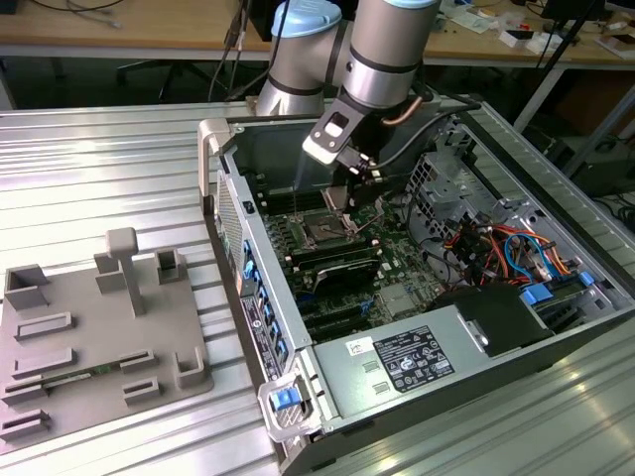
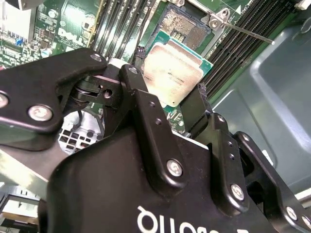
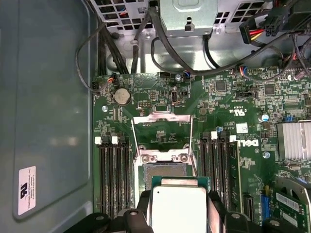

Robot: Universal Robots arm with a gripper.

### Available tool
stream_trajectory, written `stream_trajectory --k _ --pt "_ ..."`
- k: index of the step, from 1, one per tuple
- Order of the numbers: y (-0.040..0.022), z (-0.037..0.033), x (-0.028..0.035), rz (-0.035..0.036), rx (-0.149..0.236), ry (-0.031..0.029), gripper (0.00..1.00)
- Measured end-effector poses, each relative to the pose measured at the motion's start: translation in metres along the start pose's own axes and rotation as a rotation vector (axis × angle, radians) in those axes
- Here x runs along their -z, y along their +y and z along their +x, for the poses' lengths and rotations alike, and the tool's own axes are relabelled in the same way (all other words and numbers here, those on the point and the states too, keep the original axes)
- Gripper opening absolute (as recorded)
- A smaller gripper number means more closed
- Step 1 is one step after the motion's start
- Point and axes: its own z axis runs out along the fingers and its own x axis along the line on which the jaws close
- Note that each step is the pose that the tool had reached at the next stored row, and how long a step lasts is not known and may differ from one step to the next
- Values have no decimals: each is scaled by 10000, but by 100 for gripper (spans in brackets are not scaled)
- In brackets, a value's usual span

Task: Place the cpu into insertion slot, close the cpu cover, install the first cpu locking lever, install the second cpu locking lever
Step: 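Place the cpu into insertion slot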

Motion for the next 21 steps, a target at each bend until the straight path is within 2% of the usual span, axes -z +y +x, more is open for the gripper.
stream_trajectory --k 2,5,21 --pt "-1 22 -10 2 32 0 55" --pt "-3 50 -19 5 303 18 55" --pt "-4 58 -27 5 311 17 55"
